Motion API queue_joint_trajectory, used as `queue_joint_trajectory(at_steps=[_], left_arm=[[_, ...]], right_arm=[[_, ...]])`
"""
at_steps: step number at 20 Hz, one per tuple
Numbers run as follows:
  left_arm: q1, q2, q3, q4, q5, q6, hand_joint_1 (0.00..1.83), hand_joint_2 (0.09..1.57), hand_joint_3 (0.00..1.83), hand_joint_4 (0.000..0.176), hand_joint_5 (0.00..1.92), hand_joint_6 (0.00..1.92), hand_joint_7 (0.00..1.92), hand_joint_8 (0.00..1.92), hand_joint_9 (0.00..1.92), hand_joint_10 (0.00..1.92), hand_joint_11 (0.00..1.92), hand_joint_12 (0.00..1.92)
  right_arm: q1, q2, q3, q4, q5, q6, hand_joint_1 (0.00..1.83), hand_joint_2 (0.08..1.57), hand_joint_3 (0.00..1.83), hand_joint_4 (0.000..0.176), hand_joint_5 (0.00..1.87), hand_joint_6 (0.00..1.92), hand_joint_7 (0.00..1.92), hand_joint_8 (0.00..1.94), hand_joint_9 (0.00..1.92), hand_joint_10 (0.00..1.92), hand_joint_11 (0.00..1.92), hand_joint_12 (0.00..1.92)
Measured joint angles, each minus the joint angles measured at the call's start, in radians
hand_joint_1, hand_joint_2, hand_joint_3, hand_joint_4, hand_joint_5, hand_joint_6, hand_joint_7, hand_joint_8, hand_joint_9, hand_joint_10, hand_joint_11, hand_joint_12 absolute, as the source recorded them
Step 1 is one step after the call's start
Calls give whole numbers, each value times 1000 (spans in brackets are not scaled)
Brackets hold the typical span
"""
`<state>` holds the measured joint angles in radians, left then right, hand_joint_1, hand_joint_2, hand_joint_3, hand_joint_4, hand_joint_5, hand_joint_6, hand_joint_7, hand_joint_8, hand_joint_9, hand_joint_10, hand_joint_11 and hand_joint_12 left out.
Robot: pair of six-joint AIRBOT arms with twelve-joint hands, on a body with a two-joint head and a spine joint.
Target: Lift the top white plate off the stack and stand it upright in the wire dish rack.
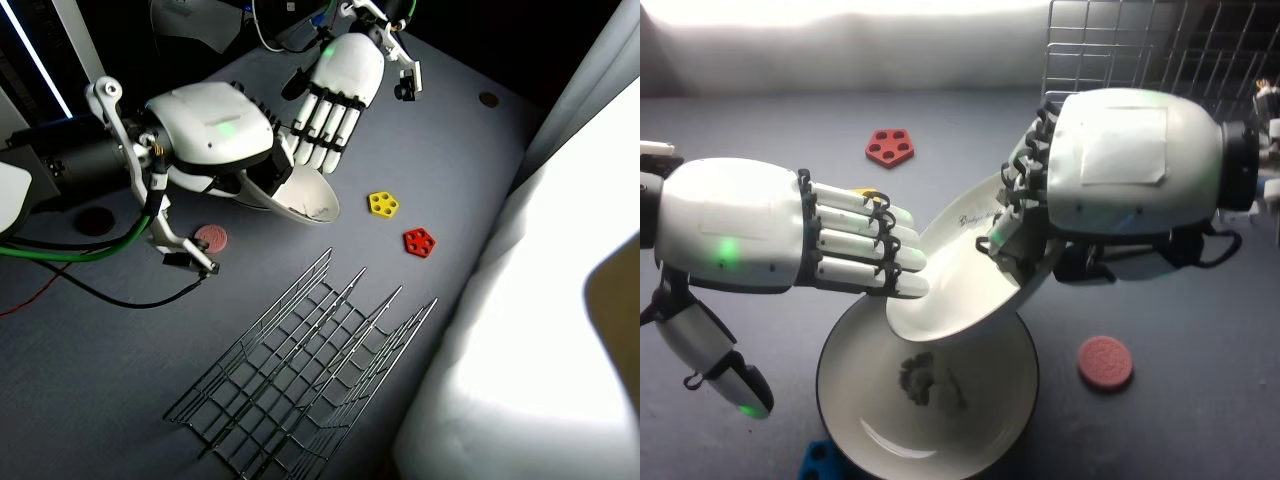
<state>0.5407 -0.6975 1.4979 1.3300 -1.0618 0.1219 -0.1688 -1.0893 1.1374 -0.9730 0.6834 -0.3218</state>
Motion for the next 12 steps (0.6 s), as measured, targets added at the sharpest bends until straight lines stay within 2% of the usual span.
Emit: queue_joint_trajectory(at_steps=[1,3,9,10,12], left_arm=[[0,10,0,-20,0,-18,307,876,1,0,12,0,37,0,58,2,92,15],[0,26,0,-56,2,-24,308,877,1,0,16,1,32,0,51,0,87,12],[-3,70,-10,-87,31,-27,294,880,2,0,27,3,48,4,62,3,91,14],[-3,78,-9,-101,31,-27,306,871,0,0,28,3,52,5,72,6,101,19],[-3,84,-8,-97,36,-26,315,869,0,0,41,7,55,5,75,6,111,23]], right_arm=[[13,-2,2,0,-6,0,1502,1019,1,0,1042,835,1224,287,1255,499,1008,1308],[32,-8,10,-4,-9,7,1503,1015,0,0,1061,818,1253,213,1264,475,1032,1269],[98,-37,43,-11,-48,32,1504,1011,0,0,1059,794,1267,201,1302,419,1027,1283],[112,-43,50,-10,-53,35,1504,1010,0,0,1061,770,1287,177,1269,482,1040,1274],[135,-54,64,-4,-55,39,1505,1008,0,0,1060,779,1276,193,1301,417,1051,1251]])
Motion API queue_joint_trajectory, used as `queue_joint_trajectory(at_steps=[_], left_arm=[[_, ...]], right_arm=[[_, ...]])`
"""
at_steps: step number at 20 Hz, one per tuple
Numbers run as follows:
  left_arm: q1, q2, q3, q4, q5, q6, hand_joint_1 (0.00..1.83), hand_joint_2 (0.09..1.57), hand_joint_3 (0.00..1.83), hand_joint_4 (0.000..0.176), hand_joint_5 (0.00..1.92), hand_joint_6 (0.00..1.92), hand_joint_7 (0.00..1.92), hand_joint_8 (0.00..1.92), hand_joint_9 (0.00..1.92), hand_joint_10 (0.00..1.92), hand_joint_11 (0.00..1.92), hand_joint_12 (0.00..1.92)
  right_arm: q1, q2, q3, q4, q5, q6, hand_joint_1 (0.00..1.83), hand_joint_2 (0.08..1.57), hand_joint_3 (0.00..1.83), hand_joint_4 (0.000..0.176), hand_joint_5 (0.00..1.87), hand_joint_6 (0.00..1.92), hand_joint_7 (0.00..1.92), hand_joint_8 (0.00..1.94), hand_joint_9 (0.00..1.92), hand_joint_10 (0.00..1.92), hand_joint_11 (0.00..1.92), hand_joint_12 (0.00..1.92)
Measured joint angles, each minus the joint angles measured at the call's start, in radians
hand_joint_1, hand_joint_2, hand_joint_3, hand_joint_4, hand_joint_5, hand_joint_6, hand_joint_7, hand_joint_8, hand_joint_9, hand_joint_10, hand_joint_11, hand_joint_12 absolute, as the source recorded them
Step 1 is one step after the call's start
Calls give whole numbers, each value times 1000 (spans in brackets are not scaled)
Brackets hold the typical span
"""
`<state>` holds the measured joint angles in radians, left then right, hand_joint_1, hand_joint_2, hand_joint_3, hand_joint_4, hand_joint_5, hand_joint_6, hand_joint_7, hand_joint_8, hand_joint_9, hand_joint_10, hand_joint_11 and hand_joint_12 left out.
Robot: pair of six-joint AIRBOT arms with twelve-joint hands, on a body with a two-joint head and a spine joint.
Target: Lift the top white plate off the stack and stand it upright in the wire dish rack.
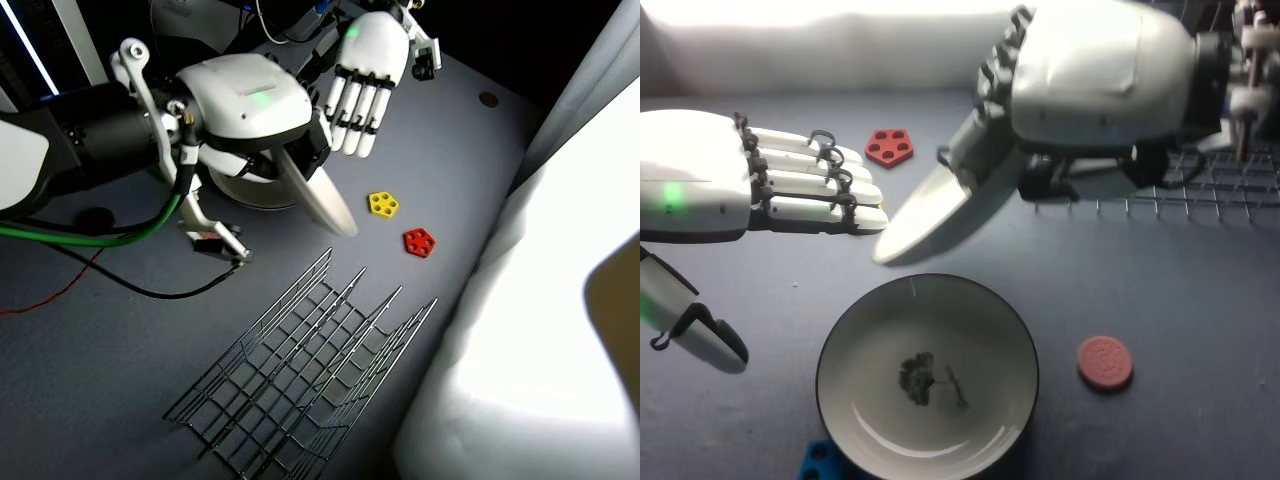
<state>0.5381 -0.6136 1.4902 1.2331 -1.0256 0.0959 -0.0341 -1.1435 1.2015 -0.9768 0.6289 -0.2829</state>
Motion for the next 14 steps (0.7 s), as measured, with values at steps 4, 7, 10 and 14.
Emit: queue_joint_trajectory(at_steps=[4,7,10,14], left_arm=[[0,8,13,6,-1,-1,327,873,1,0,28,0,42,0,63,0,91,13],[2,21,29,-6,8,-7,337,873,1,0,37,4,51,4,73,4,104,19],[6,24,31,-16,8,-8,339,869,0,0,42,5,59,6,79,5,111,22],[46,24,42,-23,0,-7,312,877,2,0,40,2,47,2,58,1,92,13]], right_arm=[[28,-16,33,-2,-4,24,1504,1011,0,0,1044,845,1268,191,1292,403,1056,1231],[50,-15,50,-4,-12,42,1501,1026,0,0,1003,938,1169,387,1248,459,1040,1246],[63,-18,67,-12,-8,78,1501,1027,0,0,1004,926,1166,397,1249,474,1023,1278],[88,-18,103,-21,-13,99,1504,1022,2,0,1034,759,1183,436,1267,500,984,1357]])
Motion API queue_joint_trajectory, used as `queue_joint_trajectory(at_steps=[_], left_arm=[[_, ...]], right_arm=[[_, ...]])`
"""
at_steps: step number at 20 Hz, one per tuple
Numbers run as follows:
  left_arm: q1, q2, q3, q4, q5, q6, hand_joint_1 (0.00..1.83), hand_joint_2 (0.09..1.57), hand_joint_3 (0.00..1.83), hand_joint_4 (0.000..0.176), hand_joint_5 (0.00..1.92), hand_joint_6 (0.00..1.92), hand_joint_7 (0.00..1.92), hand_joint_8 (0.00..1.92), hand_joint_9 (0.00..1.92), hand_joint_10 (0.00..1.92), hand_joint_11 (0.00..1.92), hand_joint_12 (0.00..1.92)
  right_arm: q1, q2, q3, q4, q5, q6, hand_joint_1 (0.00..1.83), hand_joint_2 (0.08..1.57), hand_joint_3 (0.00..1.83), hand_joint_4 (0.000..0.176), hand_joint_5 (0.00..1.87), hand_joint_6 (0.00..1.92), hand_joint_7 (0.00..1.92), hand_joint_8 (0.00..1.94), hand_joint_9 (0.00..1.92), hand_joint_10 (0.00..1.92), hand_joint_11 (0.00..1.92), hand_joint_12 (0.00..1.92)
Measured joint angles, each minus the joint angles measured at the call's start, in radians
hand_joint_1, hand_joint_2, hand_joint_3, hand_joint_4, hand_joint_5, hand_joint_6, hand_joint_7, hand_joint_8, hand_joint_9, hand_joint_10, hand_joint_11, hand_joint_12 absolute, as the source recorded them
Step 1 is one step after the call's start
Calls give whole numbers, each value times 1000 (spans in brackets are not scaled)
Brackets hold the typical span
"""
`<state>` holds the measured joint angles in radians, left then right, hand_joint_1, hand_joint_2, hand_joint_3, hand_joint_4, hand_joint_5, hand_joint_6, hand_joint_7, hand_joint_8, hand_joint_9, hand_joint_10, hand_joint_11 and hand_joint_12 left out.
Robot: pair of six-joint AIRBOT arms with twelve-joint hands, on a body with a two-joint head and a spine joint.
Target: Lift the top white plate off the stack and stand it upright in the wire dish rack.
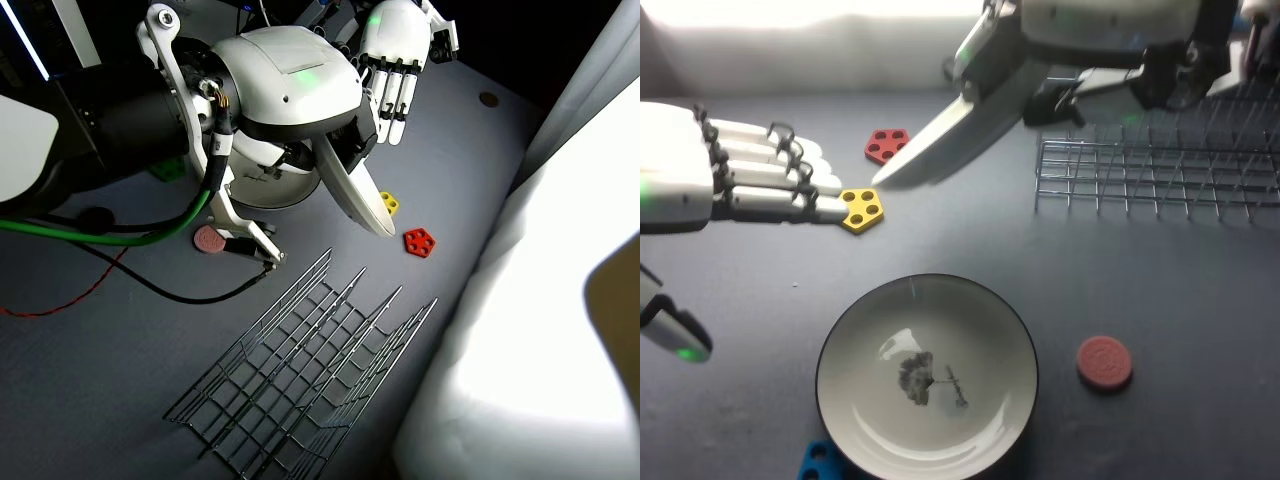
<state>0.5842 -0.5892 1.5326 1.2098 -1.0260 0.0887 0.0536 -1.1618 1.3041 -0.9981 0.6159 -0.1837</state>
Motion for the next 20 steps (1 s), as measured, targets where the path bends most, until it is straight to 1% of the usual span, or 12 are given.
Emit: queue_joint_trajectory(at_steps=[4,5,6,9,10,12,15,16,17,18,19,20], left_arm=[[21,-1,13,-1,-22,23,313,879,2,0,46,3,54,3,63,3,97,14],[20,-1,16,-15,-23,23,312,880,2,0,41,1,52,2,68,4,99,15],[20,-1,18,-26,-21,23,332,876,0,0,40,0,54,3,68,4,100,15],[6,-1,18,-22,-25,23,322,868,0,0,46,3,62,5,73,5,111,20],[3,-3,19,-30,-28,23,323,868,0,0,42,1,58,3,70,3,110,19],[-5,-7,22,-41,-36,23,337,871,0,0,44,1,56,1,72,3,110,19],[-5,-7,27,-39,-41,23,354,872,0,0,33,0,48,0,59,0,99,14],[-5,-7,28,-39,-42,23,342,868,0,0,45,5,62,5,75,6,114,20],[-7,-7,30,-40,-42,23,334,868,0,0,46,4,59,3,70,3,108,17],[-7,-7,30,-40,-42,23,334,868,0,0,46,4,59,3,70,3,108,17],[-7,-7,30,-40,-43,23,345,867,0,0,40,1,40,0,51,0,95,12],[-7,-7,30,-40,-43,23,337,874,2,0,22,0,16,0,27,0,80,5]], right_arm=[[32,-9,37,2,0,17,1505,1018,0,0,1059,695,1211,391,1292,470,975,1365],[42,-11,46,7,1,20,1491,1094,0,0,899,984,1015,649,1077,796,842,1494],[50,-13,55,14,1,23,1486,1118,0,0,833,1094,949,756,1001,914,788,1560],[62,-13,78,38,1,24,1486,1125,0,0,813,1113,925,800,983,953,778,1576],[65,-13,87,47,0,24,1497,1062,0,0,963,922,1080,587,1135,722,914,1442],[69,-14,117,62,-1,62,1502,1024,0,0,1056,764,1202,360,1259,525,957,1380],[82,-17,158,60,-10,129,1502,1025,0,0,1061,760,1216,334,1245,548,950,1388],[92,-18,171,60,-19,148,1490,1091,1,0,891,1005,1006,649,1064,806,854,1489],[100,-18,182,68,-20,165,1480,1144,0,0,792,1212,850,868,915,1002,787,1588],[108,-18,183,61,-25,165,1480,1144,0,0,792,1212,850,868,915,1002,787,1588],[111,-18,187,60,-28,172,1479,1152,0,0,754,1267,860,881,895,1011,768,1609],[119,-21,196,52,-31,208,1478,1162,1,0,724,1313,838,924,872,1033,755,1623]])
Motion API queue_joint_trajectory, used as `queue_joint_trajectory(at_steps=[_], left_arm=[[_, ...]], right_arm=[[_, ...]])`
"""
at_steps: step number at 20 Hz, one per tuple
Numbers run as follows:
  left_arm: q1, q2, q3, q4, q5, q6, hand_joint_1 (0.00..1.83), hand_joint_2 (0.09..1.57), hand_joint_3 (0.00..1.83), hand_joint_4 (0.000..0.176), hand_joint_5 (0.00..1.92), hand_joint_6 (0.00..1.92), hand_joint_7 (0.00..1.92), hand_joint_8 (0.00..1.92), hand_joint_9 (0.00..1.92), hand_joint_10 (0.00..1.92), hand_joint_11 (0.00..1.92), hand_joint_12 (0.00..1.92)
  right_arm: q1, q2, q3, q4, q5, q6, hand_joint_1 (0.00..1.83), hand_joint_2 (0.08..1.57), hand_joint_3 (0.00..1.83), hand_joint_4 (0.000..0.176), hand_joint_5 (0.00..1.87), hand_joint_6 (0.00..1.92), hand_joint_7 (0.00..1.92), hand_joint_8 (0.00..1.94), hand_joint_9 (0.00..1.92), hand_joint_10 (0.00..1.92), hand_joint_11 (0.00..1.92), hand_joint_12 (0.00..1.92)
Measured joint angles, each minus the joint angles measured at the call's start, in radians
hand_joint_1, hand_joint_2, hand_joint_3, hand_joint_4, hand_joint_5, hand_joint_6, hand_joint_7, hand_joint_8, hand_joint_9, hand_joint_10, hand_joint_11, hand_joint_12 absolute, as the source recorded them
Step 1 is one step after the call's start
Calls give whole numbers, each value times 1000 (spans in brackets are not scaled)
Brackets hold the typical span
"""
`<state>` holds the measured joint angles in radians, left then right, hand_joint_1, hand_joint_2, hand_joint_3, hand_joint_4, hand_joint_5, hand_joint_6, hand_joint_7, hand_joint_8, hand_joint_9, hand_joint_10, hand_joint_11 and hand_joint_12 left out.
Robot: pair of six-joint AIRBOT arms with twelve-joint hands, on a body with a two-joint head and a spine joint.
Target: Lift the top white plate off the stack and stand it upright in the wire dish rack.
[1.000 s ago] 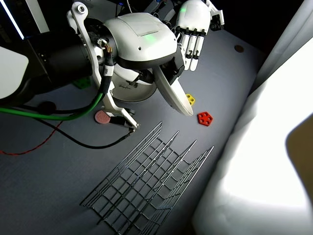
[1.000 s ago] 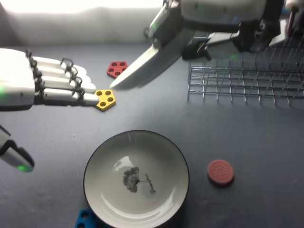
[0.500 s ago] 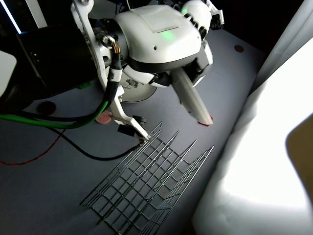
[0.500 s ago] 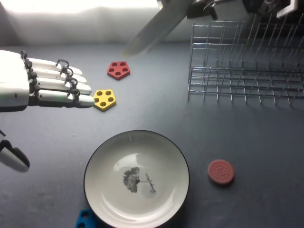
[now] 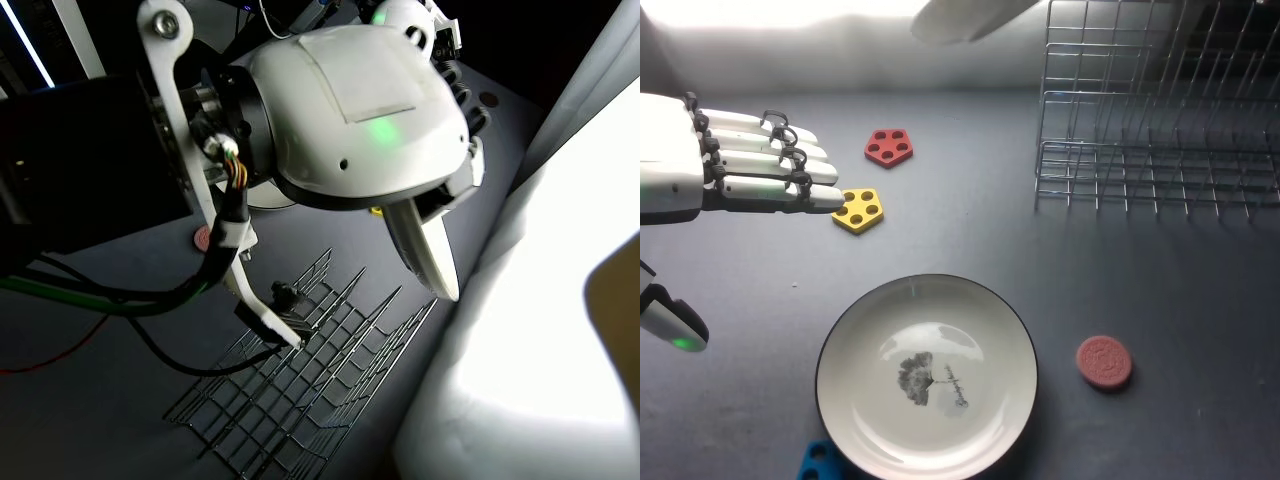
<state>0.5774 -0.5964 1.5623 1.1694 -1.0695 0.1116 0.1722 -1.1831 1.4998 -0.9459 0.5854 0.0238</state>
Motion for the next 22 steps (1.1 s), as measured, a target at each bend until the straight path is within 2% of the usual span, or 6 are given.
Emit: queue_joint_trajectory(at_steps=[2,4,7,8,14,22], left_arm=[[0,0,0,0,0,0,334,876,3,0,19,0,11,0,22,0,77,4],[0,-2,0,0,0,0,340,858,0,0,18,4,27,5,28,5,73,2],[0,-6,0,0,-1,0,369,858,0,0,6,0,21,1,24,2,60,0],[0,-6,0,-3,0,0,361,848,0,0,21,6,50,11,62,15,81,11],[0,-16,0,-5,0,0,328,850,0,0,32,5,60,8,72,10,105,21],[0,-16,0,-4,-1,0,348,848,0,0,23,3,54,3,76,5,94,17]], right_arm=[[13,-1,11,-22,-1,58,1478,1164,1,0,719,1320,833,932,868,1037,754,1625],[19,-2,27,-48,-10,140,1497,1047,0,0,950,972,1121,574,1155,601,989,1341],[24,-2,48,-96,-36,229,1499,1045,0,0,930,977,1149,559,1160,578,994,1339],[29,-2,62,-103,-40,274,1483,1136,1,0,757,1196,907,936,933,904,800,1567],[61,-2,87,-153,-52,351,1485,1128,0,0,788,1149,917,812,996,917,774,1589],[123,-3,97,-326,-45,625,1495,1069,0,0,903,1023,1064,613,1106,749,940,1410]])
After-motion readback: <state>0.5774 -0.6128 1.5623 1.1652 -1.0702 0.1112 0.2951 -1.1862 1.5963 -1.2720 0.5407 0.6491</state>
